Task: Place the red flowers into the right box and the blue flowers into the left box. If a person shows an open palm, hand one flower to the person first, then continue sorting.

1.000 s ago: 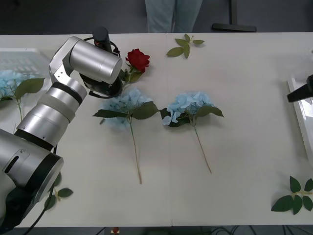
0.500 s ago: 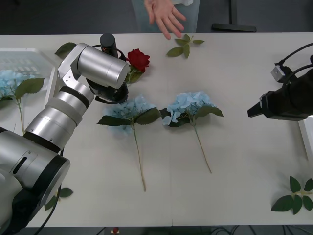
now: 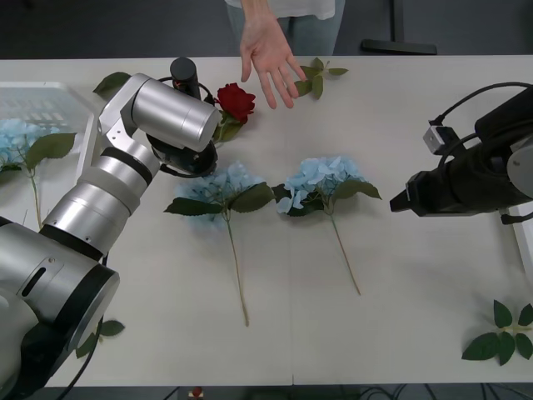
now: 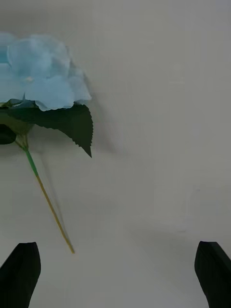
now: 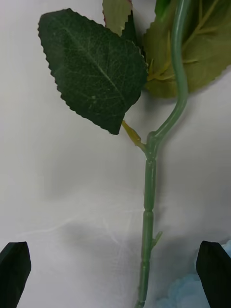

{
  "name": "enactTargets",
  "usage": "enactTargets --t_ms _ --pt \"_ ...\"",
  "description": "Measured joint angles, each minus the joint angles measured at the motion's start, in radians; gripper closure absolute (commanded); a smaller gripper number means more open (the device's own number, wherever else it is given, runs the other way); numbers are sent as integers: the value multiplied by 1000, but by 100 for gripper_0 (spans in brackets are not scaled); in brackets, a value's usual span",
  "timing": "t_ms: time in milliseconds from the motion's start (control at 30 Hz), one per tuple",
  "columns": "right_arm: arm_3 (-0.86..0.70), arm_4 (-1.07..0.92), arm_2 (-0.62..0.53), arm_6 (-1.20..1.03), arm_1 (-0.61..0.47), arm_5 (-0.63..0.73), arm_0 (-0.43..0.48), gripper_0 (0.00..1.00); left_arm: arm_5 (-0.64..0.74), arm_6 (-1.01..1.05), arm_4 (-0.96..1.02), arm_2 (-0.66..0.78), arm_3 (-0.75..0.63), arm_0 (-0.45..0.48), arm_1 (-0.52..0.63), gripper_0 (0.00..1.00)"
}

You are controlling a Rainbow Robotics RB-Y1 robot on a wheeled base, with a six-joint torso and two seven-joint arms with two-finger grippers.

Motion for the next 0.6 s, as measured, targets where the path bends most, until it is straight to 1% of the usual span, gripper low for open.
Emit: enactTargets --t_ms 133,233,333,467,600 --pt "-25 -21 0 0 0 0 0 6 0 0 -5 0 0 0 0 0" --pt "-44 64 13 -3 18 23 0 6 0 0 -12 0 0 0 0 0" --pt "-54 172 57 -43 60 34 0 6 0 0 -16 0 0 0 0 0" --pt "-54 285 133 -189 135 34 0 6 0 -3 -16 0 0 0 -1 0" --pt "-40 366 204 -226 207 34 -7 7 0 -33 -16 0 0 0 -1 0"
